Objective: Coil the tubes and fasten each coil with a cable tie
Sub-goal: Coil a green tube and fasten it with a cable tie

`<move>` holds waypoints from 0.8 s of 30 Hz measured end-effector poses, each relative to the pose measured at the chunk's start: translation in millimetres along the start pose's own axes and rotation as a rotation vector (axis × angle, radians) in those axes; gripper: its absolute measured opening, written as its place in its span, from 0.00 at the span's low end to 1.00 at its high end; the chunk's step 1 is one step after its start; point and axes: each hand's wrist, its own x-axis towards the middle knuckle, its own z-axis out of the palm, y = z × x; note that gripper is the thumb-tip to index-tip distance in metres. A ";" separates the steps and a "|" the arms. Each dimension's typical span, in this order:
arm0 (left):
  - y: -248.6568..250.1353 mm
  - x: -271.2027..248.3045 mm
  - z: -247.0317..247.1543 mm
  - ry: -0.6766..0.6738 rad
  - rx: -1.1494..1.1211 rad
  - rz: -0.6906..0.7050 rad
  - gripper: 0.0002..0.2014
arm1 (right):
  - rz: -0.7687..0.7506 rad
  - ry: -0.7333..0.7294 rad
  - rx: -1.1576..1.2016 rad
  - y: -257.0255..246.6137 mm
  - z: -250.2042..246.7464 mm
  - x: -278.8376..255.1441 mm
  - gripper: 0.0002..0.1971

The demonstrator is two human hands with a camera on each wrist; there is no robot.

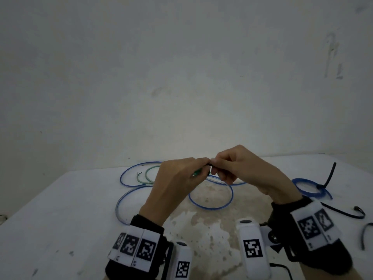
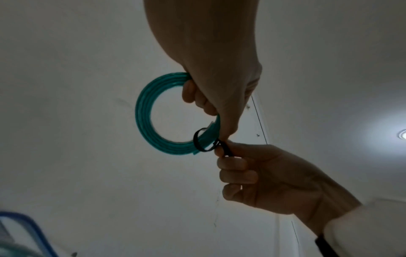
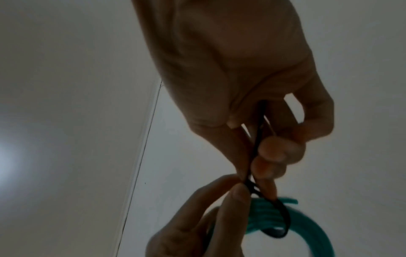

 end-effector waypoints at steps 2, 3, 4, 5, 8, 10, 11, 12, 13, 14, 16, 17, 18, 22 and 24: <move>0.2 -0.6 -0.9 -0.002 0.011 -0.030 0.15 | -0.007 -0.054 0.049 0.9 -5.7 -2.6 0.13; -0.4 -1.7 -2.1 -0.006 -0.013 -0.066 0.17 | -0.007 -0.084 0.090 1.1 -9.3 -4.2 0.12; -1.3 -2.6 -3.4 -0.020 -0.058 -0.103 0.18 | -0.003 -0.107 0.140 1.3 -12.4 -5.3 0.11; -2.2 -2.8 -4.9 -0.050 -0.108 -0.127 0.17 | 0.006 -0.117 0.193 1.0 -14.3 -6.3 0.10; -2.5 -1.9 -8.6 -0.120 -0.080 -0.097 0.14 | 0.046 -0.064 0.297 -0.7 -11.7 -4.3 0.11; -2.7 -1.3 -7.2 -0.141 0.010 -0.076 0.15 | 0.073 -0.003 0.278 -2.5 -5.5 -1.2 0.13; -3.5 -1.0 -6.7 -0.148 0.038 -0.077 0.15 | 0.089 0.022 0.275 -4.0 -3.1 0.0 0.13; -4.8 -0.9 -6.3 -0.147 0.054 -0.073 0.16 | 0.101 0.045 0.279 -5.8 -1.6 0.1 0.13; -6.2 -0.8 -6.3 -0.140 0.063 -0.065 0.17 | 0.102 0.062 0.290 -7.3 -0.6 -0.2 0.13; -7.4 -0.7 -6.5 -0.129 0.066 -0.054 0.18 | 0.093 0.075 0.309 -8.4 -0.1 -0.6 0.13; -8.6 0.1 -7.9 -0.104 0.063 -0.037 0.21 | 0.070 0.106 0.358 -10.4 0.6 -1.7 0.13; -8.7 1.0 -9.0 -0.092 0.057 -0.038 0.21 | 0.056 0.126 0.374 -11.0 1.3 -1.8 0.13; -8.1 1.6 -10.4 -0.075 0.046 -0.042 0.20 | 0.035 0.143 0.382 -11.7 2.1 -2.2 0.12; -8.6 2.8 -14.1 -0.016 0.037 -0.050 0.14 | -0.045 0.156 0.397 -13.1 6.8 -3.1 0.10; -10.4 2.3 -13.8 -0.008 0.044 -0.046 0.14 | -0.063 0.167 0.394 -13.4 9.6 -3.1 0.10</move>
